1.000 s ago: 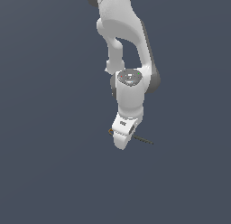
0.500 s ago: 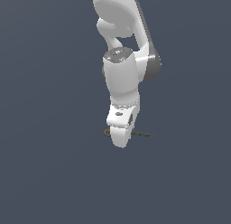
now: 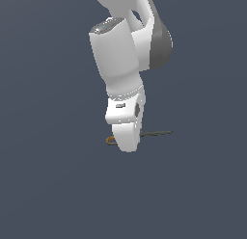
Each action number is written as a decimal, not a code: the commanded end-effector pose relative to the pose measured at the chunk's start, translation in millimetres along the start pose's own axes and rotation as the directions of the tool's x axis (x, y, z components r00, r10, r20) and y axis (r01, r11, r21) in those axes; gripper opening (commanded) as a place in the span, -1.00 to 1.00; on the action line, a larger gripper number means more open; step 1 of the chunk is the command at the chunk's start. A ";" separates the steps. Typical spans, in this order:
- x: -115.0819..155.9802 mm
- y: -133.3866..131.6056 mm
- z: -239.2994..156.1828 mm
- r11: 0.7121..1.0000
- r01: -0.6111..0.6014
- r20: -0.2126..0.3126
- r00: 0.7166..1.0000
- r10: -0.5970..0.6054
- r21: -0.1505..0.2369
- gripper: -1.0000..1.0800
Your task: Pick up the object and move it to a goal position.
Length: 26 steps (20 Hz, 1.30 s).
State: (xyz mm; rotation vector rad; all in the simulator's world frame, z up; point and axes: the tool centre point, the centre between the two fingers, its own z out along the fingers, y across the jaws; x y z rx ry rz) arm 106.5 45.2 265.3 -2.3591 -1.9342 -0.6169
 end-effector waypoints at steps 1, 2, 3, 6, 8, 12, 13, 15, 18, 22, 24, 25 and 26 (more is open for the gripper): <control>3.7 7.9 -17.1 0.999 0.043 -0.028 0.999 -0.043 -0.009 -1.00; 5.0 11.0 -23.8 0.998 0.059 -0.039 0.997 -0.060 -0.013 -1.00; 6.3 14.0 -30.7 0.997 0.076 -0.050 0.996 -0.077 -0.016 -1.00; 10.1 23.1 -51.7 0.992 0.126 -0.083 0.988 -0.128 -0.029 -1.00; 12.4 28.8 -65.4 0.987 0.158 -0.104 0.981 -0.161 -0.037 -1.00; 16.1 38.6 -89.7 0.975 0.214 -0.141 0.965 -0.219 -0.054 -1.00; 16.9 40.7 -95.1 0.972 0.226 -0.149 0.961 -0.232 -0.058 -1.00; 18.2 44.5 -104.9 0.967 0.247 -0.163 0.953 -0.255 -0.065 -1.00; 19.6 49.3 -117.1 0.959 0.274 -0.180 0.942 -0.283 -0.074 -1.00; 20.8 53.4 -127.8 0.952 0.296 -0.195 0.932 -0.306 -0.081 -1.00; 21.0 54.5 -130.3 0.950 0.301 -0.199 0.929 -0.312 -0.083 -1.00; 21.1 54.8 -130.9 0.950 0.302 -0.199 0.928 -0.313 -0.083 -1.00; 20.9 54.9 -131.1 0.950 0.302 -0.199 0.928 -0.313 -0.083 -1.00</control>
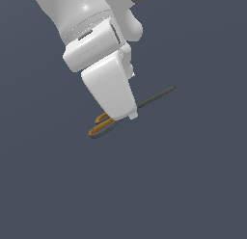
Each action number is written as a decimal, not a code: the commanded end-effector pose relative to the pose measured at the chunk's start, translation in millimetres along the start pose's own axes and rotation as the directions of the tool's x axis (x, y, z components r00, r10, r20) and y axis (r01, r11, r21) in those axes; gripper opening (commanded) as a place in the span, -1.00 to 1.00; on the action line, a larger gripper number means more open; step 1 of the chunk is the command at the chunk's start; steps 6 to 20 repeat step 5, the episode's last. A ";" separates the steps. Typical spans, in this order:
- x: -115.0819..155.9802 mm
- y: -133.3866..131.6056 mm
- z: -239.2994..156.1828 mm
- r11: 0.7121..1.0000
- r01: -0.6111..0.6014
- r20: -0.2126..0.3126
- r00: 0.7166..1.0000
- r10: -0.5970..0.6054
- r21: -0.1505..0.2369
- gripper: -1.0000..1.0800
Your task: Pick up the object and move it to a goal position.
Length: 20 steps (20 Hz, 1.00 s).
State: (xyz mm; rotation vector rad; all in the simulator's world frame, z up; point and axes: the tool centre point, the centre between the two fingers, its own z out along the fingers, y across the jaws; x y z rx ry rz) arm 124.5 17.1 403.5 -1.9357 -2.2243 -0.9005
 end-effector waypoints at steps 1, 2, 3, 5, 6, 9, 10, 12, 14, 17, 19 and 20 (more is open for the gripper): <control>0.6 0.7 -0.7 1.000 0.003 -0.002 1.000 -0.003 0.000 -1.00; 0.5 0.4 0.0 1.000 0.001 -0.001 1.000 -0.001 0.001 -1.00; 0.4 -0.1 1.0 1.000 -0.001 0.001 1.000 0.001 0.001 -1.00; 0.2 -0.4 1.9 1.000 -0.004 0.002 1.000 0.004 0.001 -1.00; 0.2 -0.4 1.9 1.000 -0.004 0.002 1.000 0.004 0.001 -1.00; 0.2 -0.4 1.9 1.000 -0.004 0.002 1.000 0.004 0.001 -1.00; 0.2 -0.4 1.9 1.000 -0.004 0.002 1.000 0.004 0.001 -1.00; 0.2 -0.4 1.9 1.000 -0.004 0.002 1.000 0.004 0.001 -1.00; 0.2 -0.4 1.9 1.000 -0.004 0.002 1.000 0.004 0.001 -1.00; 0.2 -0.4 1.9 1.000 -0.004 0.002 1.000 0.004 0.001 -1.00; 0.2 -0.4 1.9 1.000 -0.004 0.002 1.000 0.004 0.001 -1.00; 0.2 -0.4 1.9 1.000 -0.004 0.002 1.000 0.004 0.001 -1.00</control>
